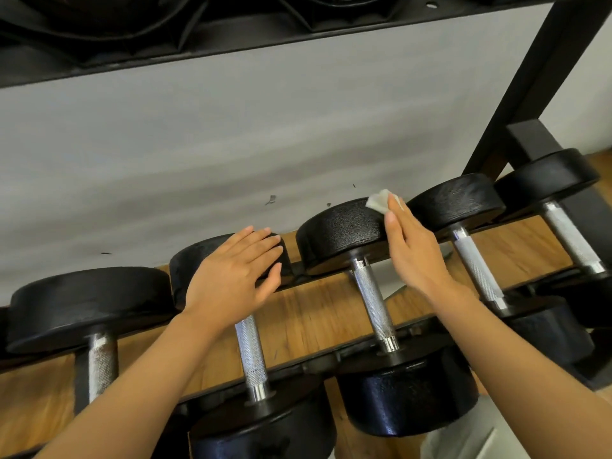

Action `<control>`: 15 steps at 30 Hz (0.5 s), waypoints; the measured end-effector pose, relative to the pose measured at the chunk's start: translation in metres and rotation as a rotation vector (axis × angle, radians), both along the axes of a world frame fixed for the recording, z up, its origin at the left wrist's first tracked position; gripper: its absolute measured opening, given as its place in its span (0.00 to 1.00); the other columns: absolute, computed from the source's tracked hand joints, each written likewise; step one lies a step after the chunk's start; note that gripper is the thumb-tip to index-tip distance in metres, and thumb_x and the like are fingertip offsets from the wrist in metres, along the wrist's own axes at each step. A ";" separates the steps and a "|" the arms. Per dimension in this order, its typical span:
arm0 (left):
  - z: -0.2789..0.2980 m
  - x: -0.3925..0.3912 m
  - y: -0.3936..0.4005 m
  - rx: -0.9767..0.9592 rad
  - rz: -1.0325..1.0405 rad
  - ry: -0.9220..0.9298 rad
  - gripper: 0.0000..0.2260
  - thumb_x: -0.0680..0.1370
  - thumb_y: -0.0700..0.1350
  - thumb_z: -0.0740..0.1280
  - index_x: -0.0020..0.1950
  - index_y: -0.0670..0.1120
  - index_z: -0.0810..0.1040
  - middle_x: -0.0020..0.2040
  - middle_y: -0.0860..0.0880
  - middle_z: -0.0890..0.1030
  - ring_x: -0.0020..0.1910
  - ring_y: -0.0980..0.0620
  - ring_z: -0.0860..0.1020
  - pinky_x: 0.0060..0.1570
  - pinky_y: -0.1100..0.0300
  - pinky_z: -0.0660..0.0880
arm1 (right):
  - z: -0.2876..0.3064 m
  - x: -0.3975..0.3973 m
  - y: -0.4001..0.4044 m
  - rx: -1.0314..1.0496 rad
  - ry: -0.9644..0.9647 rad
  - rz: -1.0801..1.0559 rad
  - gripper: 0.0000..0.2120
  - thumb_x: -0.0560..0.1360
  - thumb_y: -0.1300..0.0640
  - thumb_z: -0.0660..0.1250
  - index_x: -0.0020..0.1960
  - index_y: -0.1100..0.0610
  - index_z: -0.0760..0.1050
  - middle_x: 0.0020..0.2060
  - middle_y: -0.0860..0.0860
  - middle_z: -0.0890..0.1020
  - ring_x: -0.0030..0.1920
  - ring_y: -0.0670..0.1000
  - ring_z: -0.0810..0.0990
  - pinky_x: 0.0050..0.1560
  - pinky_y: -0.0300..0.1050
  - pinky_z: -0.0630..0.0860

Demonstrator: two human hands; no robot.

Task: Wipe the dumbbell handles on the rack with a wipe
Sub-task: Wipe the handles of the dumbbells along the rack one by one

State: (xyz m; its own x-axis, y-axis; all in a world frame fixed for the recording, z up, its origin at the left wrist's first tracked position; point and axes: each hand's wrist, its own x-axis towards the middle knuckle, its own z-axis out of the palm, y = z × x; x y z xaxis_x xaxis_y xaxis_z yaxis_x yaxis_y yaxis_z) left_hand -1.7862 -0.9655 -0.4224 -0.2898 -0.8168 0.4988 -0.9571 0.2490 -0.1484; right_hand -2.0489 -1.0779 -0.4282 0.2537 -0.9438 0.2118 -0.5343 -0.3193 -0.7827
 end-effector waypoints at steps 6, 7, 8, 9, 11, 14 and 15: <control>0.000 0.000 0.001 0.000 -0.006 0.016 0.16 0.80 0.49 0.62 0.61 0.44 0.82 0.61 0.46 0.82 0.66 0.50 0.77 0.70 0.51 0.68 | -0.007 -0.011 0.020 -0.075 -0.007 0.073 0.23 0.83 0.45 0.49 0.78 0.45 0.52 0.78 0.45 0.56 0.77 0.43 0.52 0.69 0.34 0.54; 0.000 0.000 0.001 -0.003 -0.004 0.017 0.16 0.80 0.49 0.62 0.61 0.44 0.82 0.61 0.46 0.82 0.66 0.50 0.77 0.70 0.50 0.68 | -0.011 -0.015 0.031 -0.118 0.025 0.086 0.23 0.84 0.44 0.49 0.77 0.44 0.50 0.77 0.43 0.54 0.77 0.42 0.51 0.68 0.34 0.56; 0.000 0.000 0.001 -0.006 -0.005 0.018 0.16 0.80 0.49 0.62 0.61 0.44 0.83 0.61 0.46 0.82 0.65 0.50 0.77 0.70 0.50 0.69 | -0.014 -0.018 0.037 -0.159 0.062 0.089 0.23 0.84 0.43 0.48 0.77 0.43 0.49 0.77 0.42 0.53 0.77 0.43 0.50 0.67 0.36 0.59; 0.000 0.000 0.001 -0.008 -0.006 0.020 0.16 0.80 0.49 0.62 0.61 0.44 0.83 0.61 0.46 0.82 0.65 0.50 0.77 0.69 0.50 0.70 | -0.016 -0.019 0.039 -0.190 0.095 0.083 0.25 0.83 0.41 0.47 0.78 0.44 0.50 0.77 0.42 0.53 0.77 0.45 0.52 0.67 0.39 0.61; 0.001 -0.001 0.001 -0.010 -0.003 0.019 0.16 0.80 0.49 0.61 0.61 0.44 0.83 0.61 0.46 0.82 0.65 0.50 0.77 0.69 0.49 0.70 | -0.013 -0.013 0.034 -0.241 0.124 0.076 0.28 0.81 0.41 0.46 0.79 0.49 0.54 0.77 0.45 0.54 0.78 0.49 0.54 0.69 0.45 0.65; 0.000 -0.001 0.001 -0.009 0.005 0.008 0.16 0.80 0.50 0.61 0.61 0.44 0.83 0.61 0.46 0.82 0.65 0.50 0.77 0.69 0.49 0.70 | -0.005 0.011 0.022 -0.332 0.174 0.137 0.28 0.82 0.43 0.47 0.78 0.53 0.59 0.78 0.48 0.53 0.78 0.50 0.49 0.76 0.54 0.58; 0.000 -0.001 0.001 -0.008 0.003 0.009 0.16 0.80 0.50 0.61 0.61 0.44 0.83 0.61 0.46 0.82 0.65 0.50 0.77 0.69 0.49 0.71 | -0.003 0.017 0.020 -0.366 0.210 0.144 0.28 0.82 0.43 0.47 0.77 0.53 0.60 0.78 0.49 0.54 0.78 0.50 0.48 0.77 0.54 0.55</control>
State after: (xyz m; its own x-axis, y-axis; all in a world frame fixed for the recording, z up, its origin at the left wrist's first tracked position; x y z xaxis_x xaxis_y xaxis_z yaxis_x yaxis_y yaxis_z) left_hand -1.7872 -0.9644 -0.4221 -0.2828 -0.8135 0.5081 -0.9591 0.2446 -0.1422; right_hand -2.0315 -1.0583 -0.4317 0.4504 -0.7680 0.4554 -0.5997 -0.6380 -0.4830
